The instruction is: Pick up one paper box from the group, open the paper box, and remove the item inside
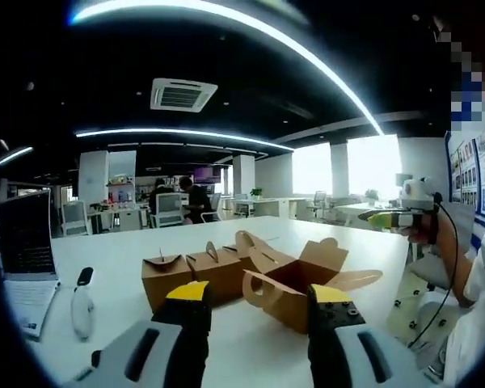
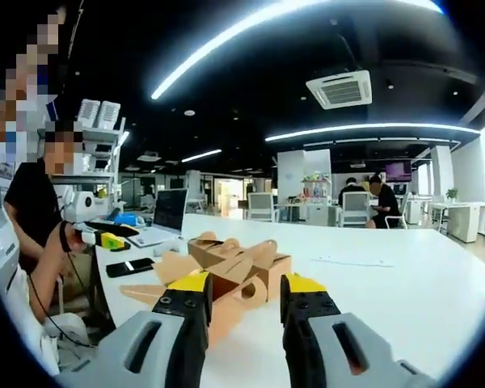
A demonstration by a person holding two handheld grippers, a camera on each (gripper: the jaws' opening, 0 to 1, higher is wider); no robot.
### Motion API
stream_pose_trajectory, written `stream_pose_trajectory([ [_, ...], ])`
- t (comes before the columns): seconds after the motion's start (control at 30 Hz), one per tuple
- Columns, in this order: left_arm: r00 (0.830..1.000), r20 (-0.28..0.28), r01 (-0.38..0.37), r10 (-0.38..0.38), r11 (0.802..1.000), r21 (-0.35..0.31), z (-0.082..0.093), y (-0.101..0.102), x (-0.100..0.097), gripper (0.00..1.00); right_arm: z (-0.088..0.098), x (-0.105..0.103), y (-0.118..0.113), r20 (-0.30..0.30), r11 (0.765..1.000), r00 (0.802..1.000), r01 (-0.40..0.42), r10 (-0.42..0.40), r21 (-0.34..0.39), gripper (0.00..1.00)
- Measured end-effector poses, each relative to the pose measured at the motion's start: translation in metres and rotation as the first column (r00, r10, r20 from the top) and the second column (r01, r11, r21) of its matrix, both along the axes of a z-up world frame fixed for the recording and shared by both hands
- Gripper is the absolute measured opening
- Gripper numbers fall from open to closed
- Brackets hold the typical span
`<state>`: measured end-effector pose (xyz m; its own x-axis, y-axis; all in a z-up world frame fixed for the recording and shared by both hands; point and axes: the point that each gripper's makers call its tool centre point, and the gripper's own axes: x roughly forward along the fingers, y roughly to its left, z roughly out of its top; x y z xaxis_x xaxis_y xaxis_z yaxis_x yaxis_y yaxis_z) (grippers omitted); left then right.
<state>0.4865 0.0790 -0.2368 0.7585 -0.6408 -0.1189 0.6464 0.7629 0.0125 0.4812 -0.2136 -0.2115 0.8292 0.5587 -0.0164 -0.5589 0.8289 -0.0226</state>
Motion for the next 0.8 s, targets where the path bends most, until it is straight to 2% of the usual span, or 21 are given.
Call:
stream_pose_trajectory([
  [0.27, 1.000, -0.005, -0.024, 0.024, 0.999, 0.032, -0.0073, 0.0047, 0.0049, 0.48, -0.0059, 0.0018, 0.0052, -0.013, 1.000, 1.000, -0.011, 0.011, -0.006, 0.34],
  [0.8, 1.000, -0.005, -0.018, 0.019, 0.999, 0.027, -0.0071, 0.0018, 0.0047, 0.48, -0.0063, 0.0023, 0.0014, -0.014, 1.000, 1.000, -0.004, 0.004, -0.009, 0.33],
])
